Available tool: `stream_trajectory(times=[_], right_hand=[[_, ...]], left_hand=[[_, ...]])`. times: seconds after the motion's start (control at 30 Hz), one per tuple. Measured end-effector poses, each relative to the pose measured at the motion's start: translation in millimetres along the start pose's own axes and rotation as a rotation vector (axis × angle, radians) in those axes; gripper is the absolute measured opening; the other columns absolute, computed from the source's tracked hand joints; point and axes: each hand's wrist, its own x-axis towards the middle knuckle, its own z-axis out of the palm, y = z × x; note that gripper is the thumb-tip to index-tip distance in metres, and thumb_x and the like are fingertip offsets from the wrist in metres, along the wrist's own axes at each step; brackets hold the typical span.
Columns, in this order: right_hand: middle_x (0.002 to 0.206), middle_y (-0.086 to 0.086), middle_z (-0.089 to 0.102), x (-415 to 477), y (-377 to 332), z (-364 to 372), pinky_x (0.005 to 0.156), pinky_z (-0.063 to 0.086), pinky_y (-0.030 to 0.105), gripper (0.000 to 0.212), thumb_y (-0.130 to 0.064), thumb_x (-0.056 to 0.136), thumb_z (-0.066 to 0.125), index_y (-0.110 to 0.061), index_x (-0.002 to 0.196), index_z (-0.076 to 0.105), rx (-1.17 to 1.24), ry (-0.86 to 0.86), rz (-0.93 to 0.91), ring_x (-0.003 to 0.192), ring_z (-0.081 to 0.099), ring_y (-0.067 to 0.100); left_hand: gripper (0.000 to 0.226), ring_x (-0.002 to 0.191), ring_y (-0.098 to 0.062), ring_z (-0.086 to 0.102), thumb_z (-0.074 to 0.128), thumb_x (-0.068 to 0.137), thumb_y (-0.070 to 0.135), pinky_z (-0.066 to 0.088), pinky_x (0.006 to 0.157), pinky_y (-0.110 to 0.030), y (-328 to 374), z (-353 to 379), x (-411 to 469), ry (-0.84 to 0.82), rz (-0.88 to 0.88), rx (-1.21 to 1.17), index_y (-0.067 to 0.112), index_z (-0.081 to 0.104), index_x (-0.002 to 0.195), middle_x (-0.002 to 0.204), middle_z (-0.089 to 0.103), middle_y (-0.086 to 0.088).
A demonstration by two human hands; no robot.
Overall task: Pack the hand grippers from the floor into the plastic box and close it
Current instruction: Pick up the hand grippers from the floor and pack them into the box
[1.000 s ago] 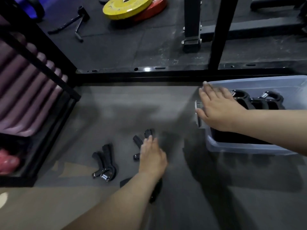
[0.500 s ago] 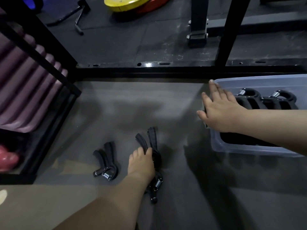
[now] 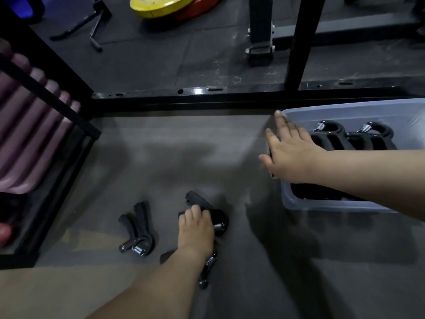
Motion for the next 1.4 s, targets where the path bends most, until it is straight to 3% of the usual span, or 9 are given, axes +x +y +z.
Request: stream_trajectory(times=[0.2,0.37,0.53,0.67,0.77,0.87,1.0,1.17,1.4], right_hand=[[0.158,0.025,-0.020,-2,4,-6,0.119,0.003,0.047,0.077,-0.056,0.097,0.028,-0.005,0.153,0.014,0.002,-0.038,-0.034,0.149,-0.009,0.035],[0.158,0.024,-0.019,-19,7,-13,0.121,-0.001,0.045,0.077,-0.055,0.098,0.029,-0.005,0.154,0.014,-0.013,-0.076,-0.114,0.149,-0.009,0.034],[0.162,0.020,-0.006,-35,15,-33,0.120,-0.001,0.037,0.072,-0.053,0.098,0.037,-0.008,0.152,0.023,0.069,-0.133,-0.208,0.150,0.001,0.030],[0.150,0.014,0.041,-41,22,-58,0.116,0.024,0.038,0.054,-0.041,0.100,0.042,-0.008,0.143,0.036,0.276,-0.145,-0.196,0.138,0.038,0.030],[0.138,0.010,0.056,-49,26,-67,0.106,0.040,0.044,0.061,-0.038,0.098,0.046,-0.016,0.150,0.023,0.453,-0.112,-0.201,0.128,0.051,0.028],[0.147,0.004,0.047,-60,26,-71,0.109,0.038,0.040,0.068,-0.036,0.095,0.050,-0.027,0.153,0.015,0.538,-0.032,-0.243,0.133,0.046,0.026],[0.130,0.000,0.056,-71,40,-77,0.094,0.048,0.041,0.048,-0.035,0.095,0.051,-0.027,0.138,0.032,0.727,0.120,-0.211,0.109,0.061,0.022],[0.106,-0.014,0.054,-83,89,-86,0.066,0.042,0.008,0.035,-0.034,0.098,0.054,-0.023,0.128,0.041,0.776,0.083,-0.206,0.079,0.057,-0.014],[0.099,-0.015,0.063,-90,137,-65,0.081,0.050,0.028,0.031,-0.054,0.092,0.052,-0.029,0.110,0.046,0.642,0.045,-0.058,0.093,0.062,0.007]], left_hand=[[0.042,0.116,-0.026,0.049,0.058,0.086,0.051,0.031,0.107,-0.039,17,-29,15,-0.049,-0.076,-0.447,0.020,0.053,0.114,0.122,0.048,-0.003],[0.033,0.077,-0.026,0.069,0.064,0.085,0.043,0.055,0.065,-0.034,33,-75,28,-0.060,-0.295,-1.164,0.011,0.065,0.078,0.084,0.071,-0.008],[0.056,0.062,-0.031,0.061,0.042,0.064,0.062,0.053,0.060,-0.042,40,-109,28,0.170,-0.559,-1.461,0.008,0.054,0.066,0.066,0.062,-0.014],[0.060,0.058,-0.034,0.062,0.042,0.068,0.069,0.052,0.055,-0.048,54,-141,20,0.459,-0.467,-1.486,0.011,0.054,0.067,0.066,0.065,-0.017],[0.052,0.069,-0.035,0.066,0.050,0.069,0.064,0.055,0.066,-0.052,72,-187,9,0.550,-0.396,-1.572,0.013,0.058,0.069,0.066,0.068,-0.009],[0.039,0.063,-0.023,0.065,0.053,0.073,0.053,0.051,0.062,-0.039,95,-229,-2,0.490,-0.223,-1.650,0.015,0.061,0.070,0.061,0.067,0.000],[0.028,0.053,-0.017,0.059,0.055,0.088,0.031,0.046,0.048,-0.025,127,-266,-13,0.369,-0.088,-1.775,0.010,0.061,0.071,0.057,0.063,0.000],[0.030,0.059,-0.022,0.061,0.053,0.088,0.029,0.050,0.053,-0.028,158,-280,-17,0.248,-0.028,-1.883,0.004,0.066,0.078,0.068,0.065,-0.009],[0.040,0.063,-0.027,0.063,0.054,0.094,0.037,0.056,0.064,-0.038,191,-281,-15,0.043,0.054,-1.896,0.006,0.066,0.074,0.073,0.067,-0.014]])
